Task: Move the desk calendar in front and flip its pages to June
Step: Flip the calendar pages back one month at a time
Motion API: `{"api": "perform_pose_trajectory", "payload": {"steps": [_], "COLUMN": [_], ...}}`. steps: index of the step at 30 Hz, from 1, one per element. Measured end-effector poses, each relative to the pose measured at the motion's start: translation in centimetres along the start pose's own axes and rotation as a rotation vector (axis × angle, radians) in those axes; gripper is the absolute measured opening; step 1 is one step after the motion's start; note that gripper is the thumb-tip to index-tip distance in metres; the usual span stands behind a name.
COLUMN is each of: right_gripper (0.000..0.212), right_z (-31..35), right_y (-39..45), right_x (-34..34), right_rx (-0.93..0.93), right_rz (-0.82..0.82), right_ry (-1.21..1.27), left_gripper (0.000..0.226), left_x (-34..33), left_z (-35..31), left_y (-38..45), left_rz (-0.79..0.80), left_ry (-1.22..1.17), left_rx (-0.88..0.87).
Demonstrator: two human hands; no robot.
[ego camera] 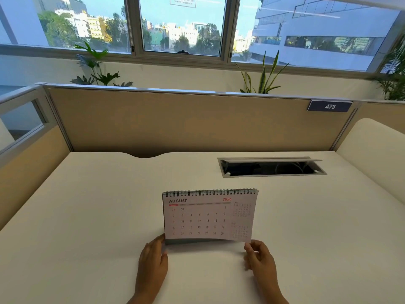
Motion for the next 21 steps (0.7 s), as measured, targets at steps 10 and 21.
{"api": "perform_pose_trajectory", "payload": {"steps": [10,21], "right_gripper": [0.016,0.017], "right_z": [-0.01,-0.06], "right_y": [0.17,-0.07], "right_x": [0.53,0.79], "right_rx": [-0.013,-0.086], "right_rz": [0.041,0.04], "right_ry": [0.053,0.102], "left_gripper": [0.043,0.043], "left_x": [-0.17,-0.18], "left_z": [0.6,0.29], "left_y": [-0.02,0.05], "left_rz": [0.011,-0.004], "left_ry": [0.022,0.029], "left_rx": [0.019,0.013]}}
Point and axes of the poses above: each hand's wrist, its own y-axis towards the middle knuckle, its own x-axis out of the back of the hand, z = x × y, the point moved 5 cm from there along y, towards the middle knuckle, and after that the axes turned 11 degrees about -y, right-handed, at the moved point
